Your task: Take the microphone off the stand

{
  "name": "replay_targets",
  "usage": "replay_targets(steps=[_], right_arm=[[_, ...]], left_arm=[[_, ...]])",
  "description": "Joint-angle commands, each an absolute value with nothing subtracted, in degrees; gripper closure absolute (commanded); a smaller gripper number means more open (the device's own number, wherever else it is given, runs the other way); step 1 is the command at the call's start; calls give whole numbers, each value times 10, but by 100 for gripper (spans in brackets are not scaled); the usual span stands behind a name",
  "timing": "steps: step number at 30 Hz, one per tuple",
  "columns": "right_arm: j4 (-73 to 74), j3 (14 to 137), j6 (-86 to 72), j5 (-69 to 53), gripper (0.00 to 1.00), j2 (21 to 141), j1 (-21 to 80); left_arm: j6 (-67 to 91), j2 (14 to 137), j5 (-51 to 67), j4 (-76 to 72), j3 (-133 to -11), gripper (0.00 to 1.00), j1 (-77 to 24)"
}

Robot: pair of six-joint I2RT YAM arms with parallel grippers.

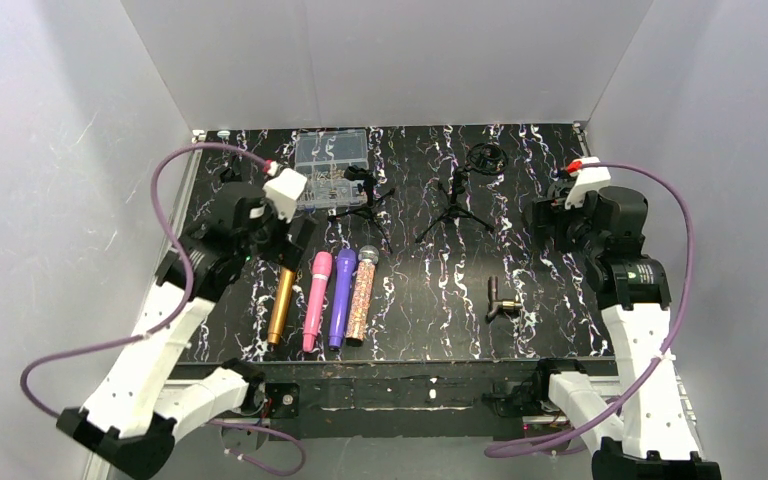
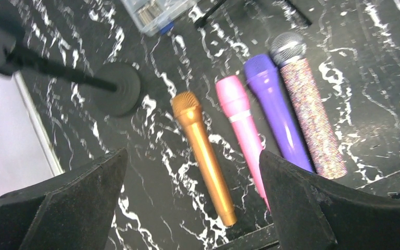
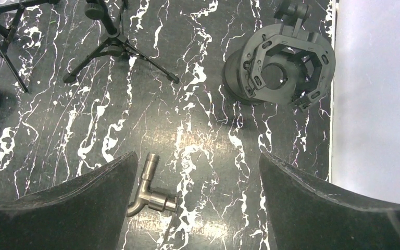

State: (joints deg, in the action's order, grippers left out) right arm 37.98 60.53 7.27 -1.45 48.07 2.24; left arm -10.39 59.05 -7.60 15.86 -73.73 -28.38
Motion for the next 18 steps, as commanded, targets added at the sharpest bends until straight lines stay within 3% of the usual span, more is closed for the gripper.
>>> replay_targets(steps=[1,9,18], right_arm=[[384,610,65,-4,5,456,20],[396,616,64,-3,5,422,19],[404,639,59,-8,5,377,6]], left_arm=[[-95,506,-96,177,-666,1,-236],[-76,389,-142,169,-581,1,-180],[-72,330,-179,219,-593,1,-148]])
